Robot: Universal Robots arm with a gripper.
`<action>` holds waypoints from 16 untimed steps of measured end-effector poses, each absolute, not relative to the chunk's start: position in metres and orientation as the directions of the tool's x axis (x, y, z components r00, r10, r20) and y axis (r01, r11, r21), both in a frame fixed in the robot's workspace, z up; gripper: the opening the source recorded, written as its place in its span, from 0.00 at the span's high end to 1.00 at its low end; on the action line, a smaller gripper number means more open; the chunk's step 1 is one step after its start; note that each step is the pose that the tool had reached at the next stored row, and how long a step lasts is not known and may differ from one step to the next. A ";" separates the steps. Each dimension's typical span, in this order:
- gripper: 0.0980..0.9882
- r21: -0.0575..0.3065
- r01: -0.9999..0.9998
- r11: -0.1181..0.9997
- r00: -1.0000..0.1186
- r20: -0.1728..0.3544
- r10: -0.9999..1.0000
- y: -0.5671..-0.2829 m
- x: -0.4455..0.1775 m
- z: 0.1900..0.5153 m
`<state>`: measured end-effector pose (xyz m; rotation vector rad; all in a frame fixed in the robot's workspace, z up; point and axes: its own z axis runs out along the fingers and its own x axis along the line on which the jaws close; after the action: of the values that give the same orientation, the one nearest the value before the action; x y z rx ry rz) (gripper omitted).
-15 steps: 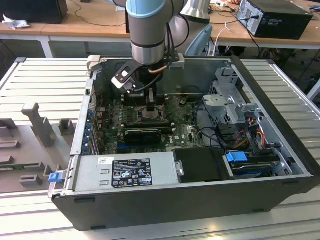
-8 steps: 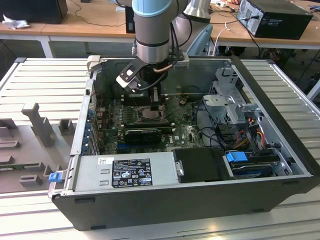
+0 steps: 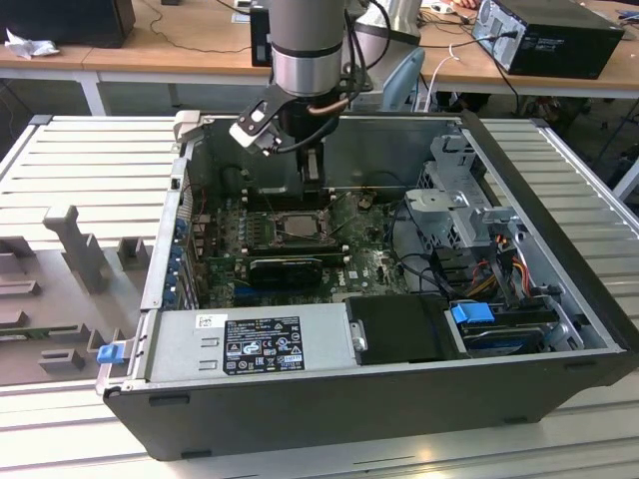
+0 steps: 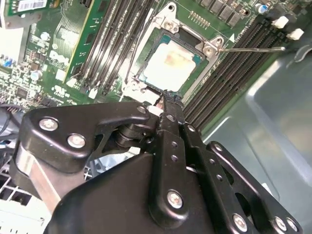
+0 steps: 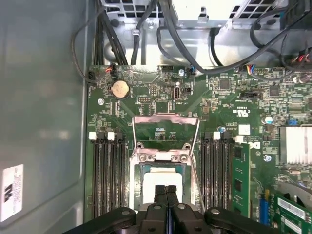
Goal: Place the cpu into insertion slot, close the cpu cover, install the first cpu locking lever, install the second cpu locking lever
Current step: 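Close the cpu cover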
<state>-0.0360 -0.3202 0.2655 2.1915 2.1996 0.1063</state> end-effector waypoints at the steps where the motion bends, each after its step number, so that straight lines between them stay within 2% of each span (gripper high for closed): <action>1: 0.99 0.073 0.997 0.003 -0.005 0.024 1.000 -0.320 -0.036 0.268; 16: 0.99 0.062 0.998 0.003 -0.004 0.025 1.000 -0.320 0.001 0.273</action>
<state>0.0010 -0.3202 0.2728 2.1981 2.2058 0.0952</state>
